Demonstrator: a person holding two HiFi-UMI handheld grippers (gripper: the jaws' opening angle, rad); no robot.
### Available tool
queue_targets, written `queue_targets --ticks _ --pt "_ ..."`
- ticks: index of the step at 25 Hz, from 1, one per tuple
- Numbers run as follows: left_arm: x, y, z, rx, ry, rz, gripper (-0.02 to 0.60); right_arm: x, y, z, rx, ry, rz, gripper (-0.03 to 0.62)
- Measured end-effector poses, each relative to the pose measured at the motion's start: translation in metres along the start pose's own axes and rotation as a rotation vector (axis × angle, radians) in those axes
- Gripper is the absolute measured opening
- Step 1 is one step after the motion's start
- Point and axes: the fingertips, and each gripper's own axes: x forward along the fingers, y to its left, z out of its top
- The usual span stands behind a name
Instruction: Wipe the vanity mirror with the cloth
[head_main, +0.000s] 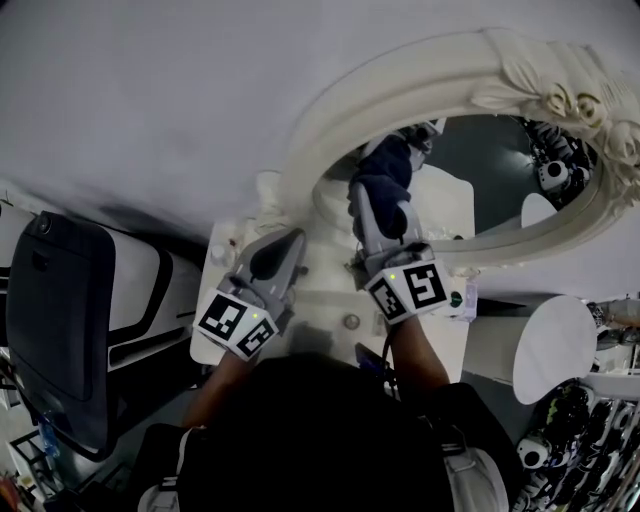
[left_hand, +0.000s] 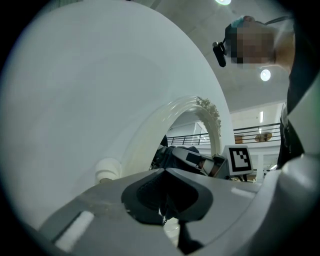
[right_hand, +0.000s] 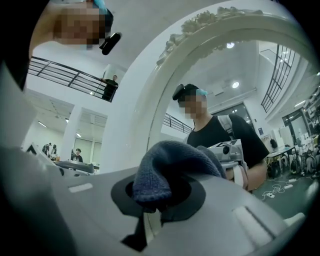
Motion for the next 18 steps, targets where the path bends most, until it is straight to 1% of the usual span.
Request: queue_targets --ticks 4,9,12,15,18 --pt "-0.010 0.008 0.004 0.002 -0.002 0.014 0.002 0.015 0.017 -0.005 -0.004 0.003 0.029 0.028" --pt "-0.018 0.017 0.008 0.012 -0.007 0.026 0.002 0.029 0.030 -0.010 -0.002 0.005 0.050 0.028" --pt "-0.022 0.021 0.007 0.006 -0.009 0.038 0.002 0.035 0.037 -0.015 -0.019 0.014 0.059 0.028" --pt "-0.027 0.018 0.006 0.004 -0.005 0.044 0.002 0.034 0.039 -0.020 -0.019 0.029 0.060 0.026" --pt "-0.028 0.012 0.009 0.013 -0.011 0.041 0.002 0.031 0.039 -0.017 -0.004 0.023 0.067 0.028"
